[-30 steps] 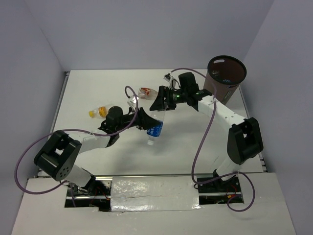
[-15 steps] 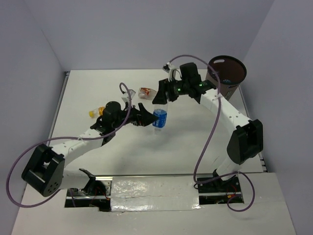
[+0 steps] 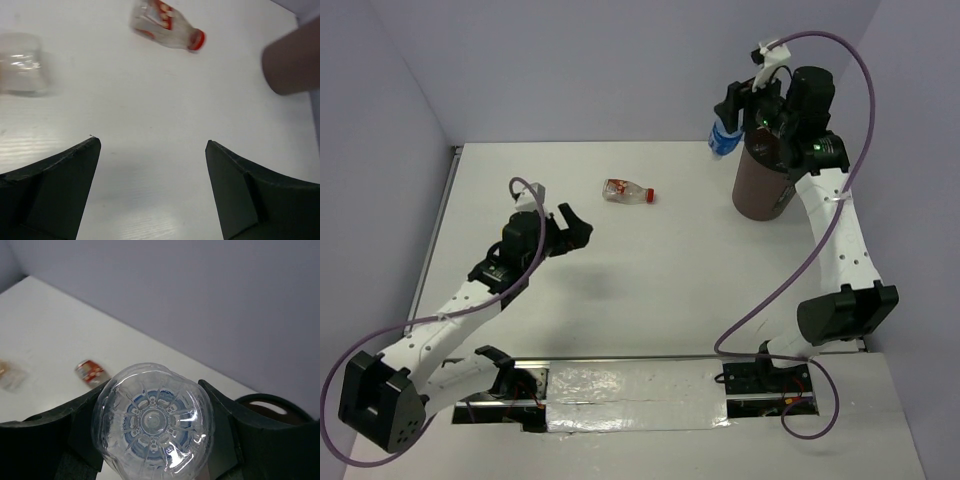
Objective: Put the plastic bottles in the bin
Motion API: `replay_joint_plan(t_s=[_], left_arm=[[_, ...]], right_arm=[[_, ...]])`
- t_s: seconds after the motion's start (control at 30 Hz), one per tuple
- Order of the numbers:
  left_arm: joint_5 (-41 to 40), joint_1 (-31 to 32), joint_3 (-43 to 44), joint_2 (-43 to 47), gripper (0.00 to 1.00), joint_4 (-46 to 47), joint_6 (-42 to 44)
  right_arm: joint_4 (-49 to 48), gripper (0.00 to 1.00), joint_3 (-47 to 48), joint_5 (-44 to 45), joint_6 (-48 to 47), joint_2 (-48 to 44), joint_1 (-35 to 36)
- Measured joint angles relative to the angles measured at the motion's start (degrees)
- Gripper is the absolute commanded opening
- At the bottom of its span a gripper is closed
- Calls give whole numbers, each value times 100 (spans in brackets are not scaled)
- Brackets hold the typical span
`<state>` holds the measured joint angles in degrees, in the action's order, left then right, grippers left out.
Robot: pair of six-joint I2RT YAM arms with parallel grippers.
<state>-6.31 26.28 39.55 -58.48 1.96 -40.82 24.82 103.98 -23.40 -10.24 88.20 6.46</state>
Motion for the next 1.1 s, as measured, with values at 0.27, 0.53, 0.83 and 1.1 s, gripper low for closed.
replay_joint_plan(t_s=[0.27, 0.53, 0.83, 1.1], left_arm=[[-758, -509, 0, 577, 99, -1086, -175], [-916, -802, -2, 841, 99, -1464, -343], [-1235, -1005, 142, 507, 99, -2144, -752], [-1305, -1217, 472, 109, 99, -2533, -1047]], right_arm=[[-667, 32, -48, 1193, -170, -245, -444], [-931, 50, -116, 1849, -271, -175, -1130], [-1274, 100, -1095, 2133, -267, 33, -1303], [-1110, 100, -1049, 1443, 7, 186, -1528]])
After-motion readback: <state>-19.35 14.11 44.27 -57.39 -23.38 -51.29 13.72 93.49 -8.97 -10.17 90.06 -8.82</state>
